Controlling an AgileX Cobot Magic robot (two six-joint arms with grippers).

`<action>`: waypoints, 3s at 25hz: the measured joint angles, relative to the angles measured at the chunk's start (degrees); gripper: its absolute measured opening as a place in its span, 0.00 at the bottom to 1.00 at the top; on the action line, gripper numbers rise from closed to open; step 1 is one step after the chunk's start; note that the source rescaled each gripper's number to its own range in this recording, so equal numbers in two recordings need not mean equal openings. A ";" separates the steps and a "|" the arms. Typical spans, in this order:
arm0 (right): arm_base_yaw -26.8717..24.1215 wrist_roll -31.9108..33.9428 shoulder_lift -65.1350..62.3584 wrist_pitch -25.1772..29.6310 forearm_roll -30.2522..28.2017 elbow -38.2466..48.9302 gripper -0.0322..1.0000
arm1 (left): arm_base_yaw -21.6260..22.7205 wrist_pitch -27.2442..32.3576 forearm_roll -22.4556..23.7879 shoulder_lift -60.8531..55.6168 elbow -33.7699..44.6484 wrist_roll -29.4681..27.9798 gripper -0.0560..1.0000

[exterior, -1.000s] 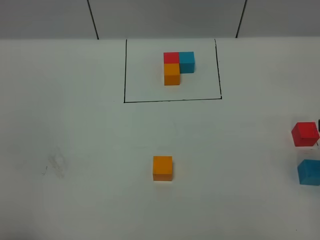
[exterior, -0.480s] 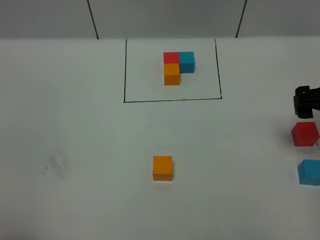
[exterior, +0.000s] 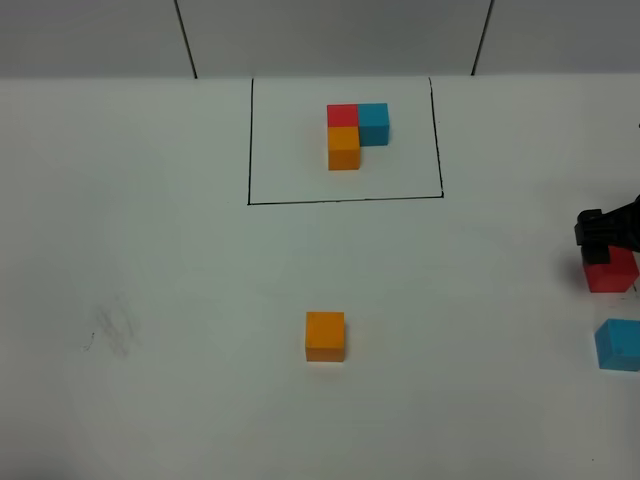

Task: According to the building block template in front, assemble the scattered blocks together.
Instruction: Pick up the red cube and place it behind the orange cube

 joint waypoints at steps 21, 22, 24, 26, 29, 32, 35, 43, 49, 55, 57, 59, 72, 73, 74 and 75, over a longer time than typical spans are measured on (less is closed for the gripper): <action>0.00 -0.58 8.24 -6.68 1.14 0.00 0.29 | 0.00 -0.02 0.00 0.00 0.00 0.05 0.52; 0.00 -0.82 8.07 -6.68 0.89 -0.01 0.31 | 0.00 -0.02 0.00 0.00 0.00 0.05 0.52; 0.00 -1.73 7.49 -6.60 0.37 -0.01 0.31 | 0.00 -0.02 0.00 0.00 0.00 0.05 0.52; 0.27 -2.03 5.59 -6.36 0.37 -0.01 0.31 | 0.00 -0.02 0.00 0.00 0.00 0.05 0.52; 2.39 -1.13 0.86 -5.85 1.49 -0.22 0.31 | 0.00 -0.02 0.00 0.00 0.00 0.05 0.52; 6.23 2.12 -2.43 -4.66 3.87 -1.09 0.31 | 0.00 -0.02 0.00 0.00 0.00 0.05 0.52; 11.56 7.15 -2.85 -2.61 4.87 -3.29 0.31 | 0.00 -0.02 0.00 0.00 0.00 0.05 0.52; 28.28 21.67 1.25 5.05 4.89 -12.26 0.31 | 0.00 -0.02 0.00 0.00 0.00 0.05 0.52; 40.70 40.64 9.14 13.14 -3.07 -22.31 0.31 | 0.00 -0.02 0.00 0.00 0.00 0.05 0.52; 47.51 47.41 17.21 20.68 -7.20 -32.43 0.31 | 0.00 -0.02 0.00 0.00 0.00 0.05 0.52; 48.98 47.41 19.02 20.88 -7.20 -34.53 0.31 | 0.00 -0.02 0.00 0.00 0.00 0.05 0.52; 49.79 47.45 20.65 20.94 -6.99 -36.08 0.31 | 0.00 -0.02 0.00 0.00 0.00 0.05 0.52; 50.17 49.97 24.53 22.36 -5.35 -37.37 0.31 | 0.00 -0.02 0.28 0.00 0.00 0.05 0.52; 50.17 50.03 24.83 22.36 -5.35 -37.37 0.31 | 0.00 -0.02 0.28 0.00 0.00 0.05 0.52; 50.17 50.15 25.03 22.36 -5.43 -37.37 0.31 | 0.00 -0.02 0.28 0.00 0.00 0.05 0.52; 50.17 50.20 25.11 22.36 -5.43 -37.37 0.31 | 0.00 -0.02 0.28 0.00 0.00 0.05 0.52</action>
